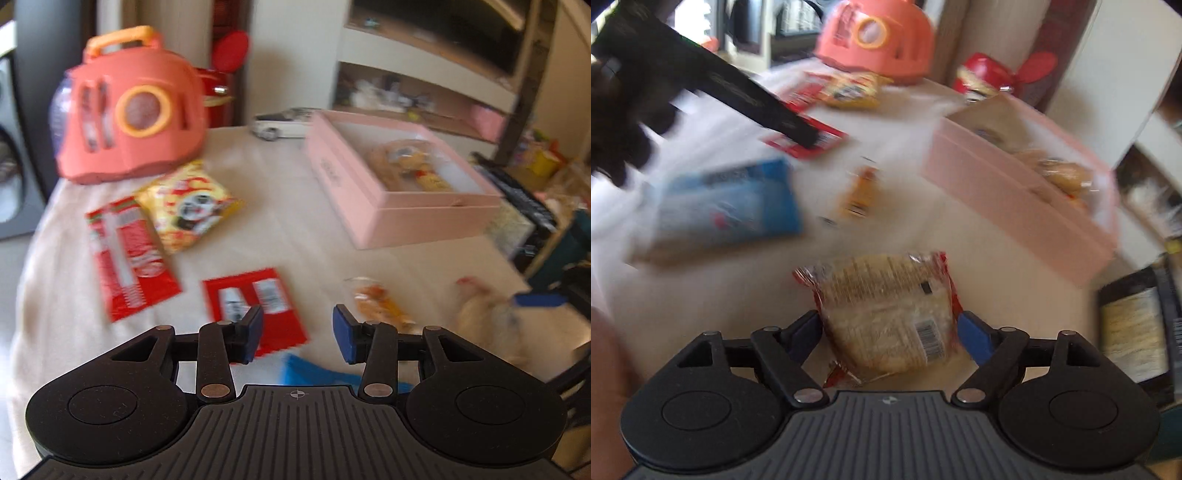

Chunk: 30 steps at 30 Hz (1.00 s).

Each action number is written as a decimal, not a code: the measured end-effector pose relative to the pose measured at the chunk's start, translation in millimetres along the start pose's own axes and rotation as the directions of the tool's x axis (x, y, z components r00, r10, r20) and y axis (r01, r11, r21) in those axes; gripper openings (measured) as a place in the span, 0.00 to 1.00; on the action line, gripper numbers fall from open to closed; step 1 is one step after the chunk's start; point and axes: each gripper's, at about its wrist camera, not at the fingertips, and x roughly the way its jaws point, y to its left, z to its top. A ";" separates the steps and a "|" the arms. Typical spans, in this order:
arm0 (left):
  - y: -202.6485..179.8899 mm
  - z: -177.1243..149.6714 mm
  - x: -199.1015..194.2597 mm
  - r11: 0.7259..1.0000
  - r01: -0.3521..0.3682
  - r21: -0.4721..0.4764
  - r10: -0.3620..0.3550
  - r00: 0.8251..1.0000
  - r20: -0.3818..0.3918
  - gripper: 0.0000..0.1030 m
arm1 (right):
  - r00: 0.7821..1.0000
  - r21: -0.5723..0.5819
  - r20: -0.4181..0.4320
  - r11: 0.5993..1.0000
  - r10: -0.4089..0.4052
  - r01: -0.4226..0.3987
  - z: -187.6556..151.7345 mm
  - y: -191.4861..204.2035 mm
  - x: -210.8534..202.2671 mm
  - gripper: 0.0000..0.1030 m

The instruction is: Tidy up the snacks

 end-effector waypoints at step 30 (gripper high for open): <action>4.9 10.1 47.2 0.995 -0.083 -0.056 0.079 0.993 -0.083 0.92 | 0.990 0.382 0.106 0.923 -0.095 0.048 -19.7 -25.2 23.1 1.00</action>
